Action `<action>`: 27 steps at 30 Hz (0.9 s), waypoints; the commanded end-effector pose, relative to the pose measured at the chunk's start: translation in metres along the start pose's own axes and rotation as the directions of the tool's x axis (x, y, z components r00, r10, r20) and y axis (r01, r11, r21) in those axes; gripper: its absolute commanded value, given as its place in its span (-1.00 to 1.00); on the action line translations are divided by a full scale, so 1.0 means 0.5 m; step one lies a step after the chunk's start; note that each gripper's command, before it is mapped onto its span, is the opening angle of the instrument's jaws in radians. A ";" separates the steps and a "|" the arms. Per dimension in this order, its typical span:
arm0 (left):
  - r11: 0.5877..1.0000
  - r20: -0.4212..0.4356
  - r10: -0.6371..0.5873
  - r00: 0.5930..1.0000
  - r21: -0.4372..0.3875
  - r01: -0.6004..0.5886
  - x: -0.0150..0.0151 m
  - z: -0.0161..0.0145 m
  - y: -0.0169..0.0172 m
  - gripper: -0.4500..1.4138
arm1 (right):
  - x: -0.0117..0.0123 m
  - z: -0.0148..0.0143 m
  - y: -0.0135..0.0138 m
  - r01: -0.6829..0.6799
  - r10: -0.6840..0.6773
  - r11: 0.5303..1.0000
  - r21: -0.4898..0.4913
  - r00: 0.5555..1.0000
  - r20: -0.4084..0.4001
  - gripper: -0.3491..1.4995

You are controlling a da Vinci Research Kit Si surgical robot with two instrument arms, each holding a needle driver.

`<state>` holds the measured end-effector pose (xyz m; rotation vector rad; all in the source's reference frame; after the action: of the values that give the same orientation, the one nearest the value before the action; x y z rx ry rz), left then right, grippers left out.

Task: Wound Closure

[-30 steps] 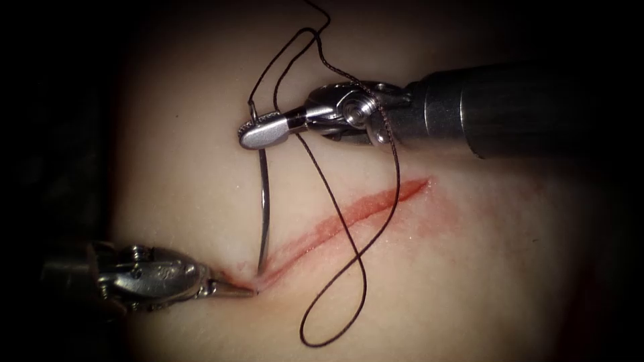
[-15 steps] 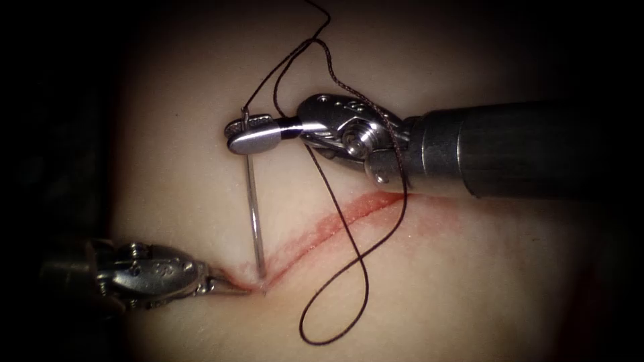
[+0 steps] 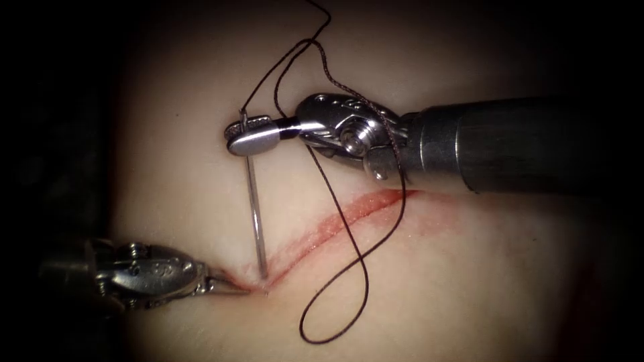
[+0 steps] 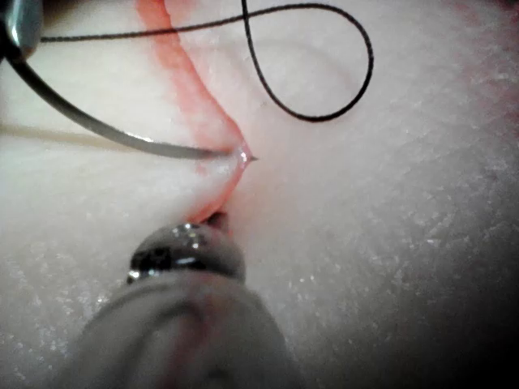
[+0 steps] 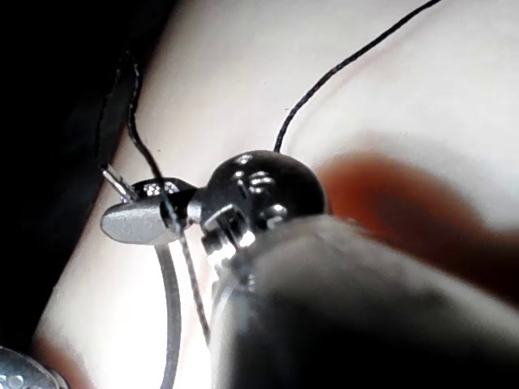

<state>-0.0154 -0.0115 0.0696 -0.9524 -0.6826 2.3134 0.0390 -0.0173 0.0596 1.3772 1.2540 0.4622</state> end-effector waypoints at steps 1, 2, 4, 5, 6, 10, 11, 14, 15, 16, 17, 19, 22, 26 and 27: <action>1.000 0.001 0.000 1.000 -0.001 0.000 -0.0005 0.0016 0.0002 -1.00 | 0.0014 0.0014 0.0010 -0.065 0.065 0.997 0.029 0.998 -0.005 -1.00; 1.000 0.001 0.000 1.000 -0.001 0.000 -0.0005 0.0016 0.0002 -1.00 | 0.0013 0.0015 0.0010 -0.106 0.106 0.994 0.034 0.994 -0.005 -1.00; 1.000 0.001 0.000 1.000 -0.001 0.000 -0.0005 0.0016 0.0002 -1.00 | 0.0012 0.0016 0.0009 -0.170 0.170 0.985 0.038 0.985 -0.001 -1.00; 1.000 0.001 0.000 1.000 -0.001 0.000 -0.0005 0.0016 0.0002 -1.00 | 0.0012 0.0016 0.0009 -0.182 0.182 0.983 0.038 0.983 0.000 -1.00; 1.000 0.001 0.000 1.000 -0.001 0.000 -0.0005 0.0016 0.0002 -1.00 | 0.0012 0.0017 0.0009 -0.199 0.199 0.979 0.041 0.980 0.000 -1.00; 1.000 0.001 0.000 1.000 -0.001 0.000 -0.0005 0.0016 0.0002 -1.00 | 0.0011 0.0019 0.0006 -0.246 0.246 0.968 0.042 0.969 0.005 -1.00; 1.000 0.001 0.000 1.000 -0.001 0.000 -0.0005 0.0016 0.0002 -1.00 | 0.0010 0.0020 0.0005 -0.257 0.257 0.965 0.043 0.966 0.007 -1.00; 1.000 0.001 0.000 1.000 -0.001 0.000 -0.0005 0.0016 0.0002 -1.00 | 0.0006 0.0022 0.0002 -0.285 0.285 0.957 0.051 0.958 0.013 -1.00; 1.000 0.001 0.000 1.000 -0.001 0.000 -0.0005 0.0016 0.0002 -1.00 | 0.0004 0.0023 0.0000 -0.296 0.296 0.954 0.054 0.955 0.014 -1.00; 1.000 0.001 0.000 1.000 -0.001 0.000 -0.0005 0.0016 0.0002 -1.00 | 0.0002 0.0025 -0.0002 -0.301 0.301 0.951 0.063 0.953 0.014 -1.00; 1.000 0.001 0.000 1.000 -0.001 0.000 -0.0005 0.0016 0.0002 -1.00 | 0.0000 0.0027 -0.0003 -0.306 0.306 0.949 0.074 0.952 0.011 -1.00; 1.000 0.001 0.000 1.000 -0.001 0.000 -0.0005 0.0016 0.0002 -1.00 | -0.0005 0.0031 -0.0005 -0.310 0.310 0.946 0.089 0.951 0.012 -1.00; 1.000 0.001 0.000 1.000 -0.001 0.000 -0.0005 0.0016 0.0002 -1.00 | -0.0010 0.0039 -0.0008 -0.304 0.303 0.948 0.098 0.953 0.026 -1.00; 1.000 0.001 0.000 1.000 -0.001 0.000 -0.0005 0.0016 0.0002 -1.00 | -0.0014 0.0043 -0.0014 -0.299 0.297 0.949 0.102 0.954 0.029 -1.00; 1.000 0.001 0.000 1.000 -0.001 0.000 -0.0005 0.0016 0.0002 -1.00 | -0.0016 0.0044 -0.0015 -0.304 0.303 0.947 0.103 0.953 0.032 -1.00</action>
<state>-0.0154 -0.0115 0.0696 -0.9525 -0.6826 2.3137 0.0394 -0.0193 0.0585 1.6770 1.0674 0.6073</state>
